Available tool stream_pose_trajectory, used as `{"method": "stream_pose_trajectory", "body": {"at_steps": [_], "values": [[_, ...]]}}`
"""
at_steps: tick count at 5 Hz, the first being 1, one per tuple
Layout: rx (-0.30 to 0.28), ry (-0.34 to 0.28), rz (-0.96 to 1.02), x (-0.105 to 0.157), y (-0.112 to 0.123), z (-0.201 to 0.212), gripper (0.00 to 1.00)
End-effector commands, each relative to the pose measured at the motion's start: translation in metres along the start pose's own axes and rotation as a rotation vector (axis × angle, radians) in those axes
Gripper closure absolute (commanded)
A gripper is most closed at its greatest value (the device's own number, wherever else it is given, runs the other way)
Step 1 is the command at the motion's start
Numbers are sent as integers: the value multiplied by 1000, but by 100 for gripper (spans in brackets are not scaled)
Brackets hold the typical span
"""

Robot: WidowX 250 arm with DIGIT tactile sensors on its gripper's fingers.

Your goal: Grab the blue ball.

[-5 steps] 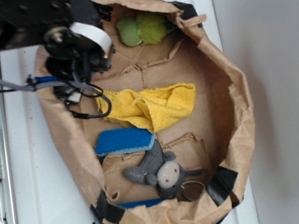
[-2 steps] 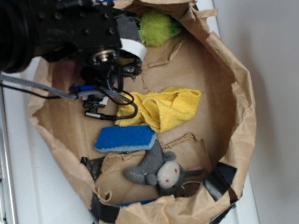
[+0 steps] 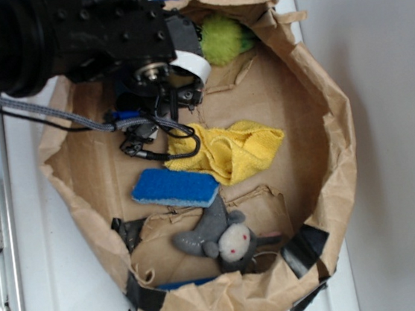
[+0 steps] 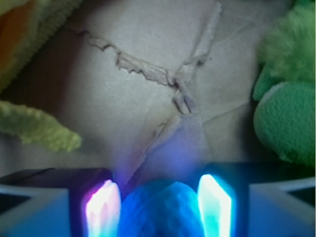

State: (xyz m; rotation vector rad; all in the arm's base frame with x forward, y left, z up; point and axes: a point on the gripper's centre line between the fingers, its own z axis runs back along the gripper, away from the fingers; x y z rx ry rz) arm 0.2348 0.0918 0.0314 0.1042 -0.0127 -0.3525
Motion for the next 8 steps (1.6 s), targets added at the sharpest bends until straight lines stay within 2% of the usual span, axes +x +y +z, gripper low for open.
{"method": "stream_pose_trajectory", "body": {"at_steps": [1, 2, 3, 4, 5, 6, 7, 8], "values": [[21, -42, -2, -2, 3, 17, 100], [23, -46, 14, -1, 4, 19, 100], [-13, -56, 31, 1, 3, 33, 100], [-134, -67, 99, 10, -4, 79, 100], [-307, -23, 181, 12, -10, 126, 100], [-300, -86, 264, 11, -26, 158, 100], [-270, -183, 373, 10, -27, 171, 100], [-258, -243, 388, 6, -27, 171, 100]]}}
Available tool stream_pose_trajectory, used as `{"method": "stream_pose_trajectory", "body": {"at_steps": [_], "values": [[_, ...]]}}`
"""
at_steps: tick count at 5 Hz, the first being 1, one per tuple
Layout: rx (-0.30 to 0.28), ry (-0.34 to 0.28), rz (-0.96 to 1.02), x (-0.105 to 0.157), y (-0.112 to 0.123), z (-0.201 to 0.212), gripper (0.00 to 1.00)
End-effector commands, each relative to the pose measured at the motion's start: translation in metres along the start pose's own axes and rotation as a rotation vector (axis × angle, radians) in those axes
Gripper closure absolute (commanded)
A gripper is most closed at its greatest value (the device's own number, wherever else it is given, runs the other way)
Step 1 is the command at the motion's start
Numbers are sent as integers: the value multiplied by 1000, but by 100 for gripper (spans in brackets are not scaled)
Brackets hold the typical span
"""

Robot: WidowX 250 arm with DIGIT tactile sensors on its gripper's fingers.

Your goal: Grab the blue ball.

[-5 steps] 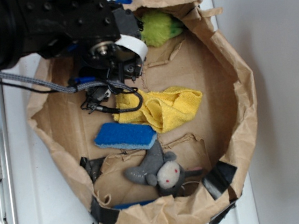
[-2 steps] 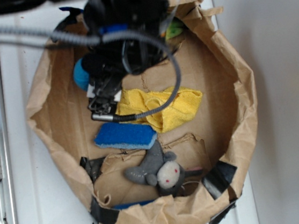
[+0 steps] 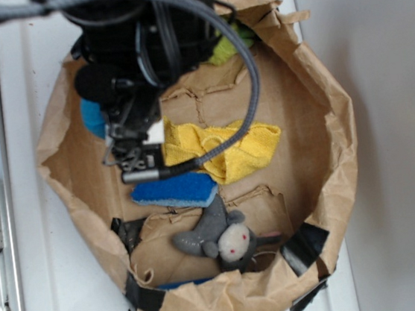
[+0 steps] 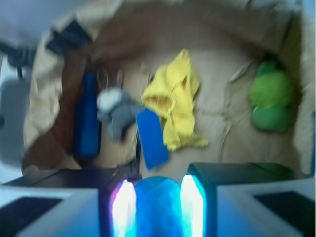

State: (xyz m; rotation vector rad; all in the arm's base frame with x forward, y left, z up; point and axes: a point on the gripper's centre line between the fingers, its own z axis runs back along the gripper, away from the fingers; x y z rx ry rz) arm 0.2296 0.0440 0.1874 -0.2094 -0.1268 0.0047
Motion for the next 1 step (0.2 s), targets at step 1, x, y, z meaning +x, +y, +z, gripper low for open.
{"method": "stream_pose_trajectory", "body": {"at_steps": [1], "values": [[23, -131, 11, -2, 1, 9, 100]]}}
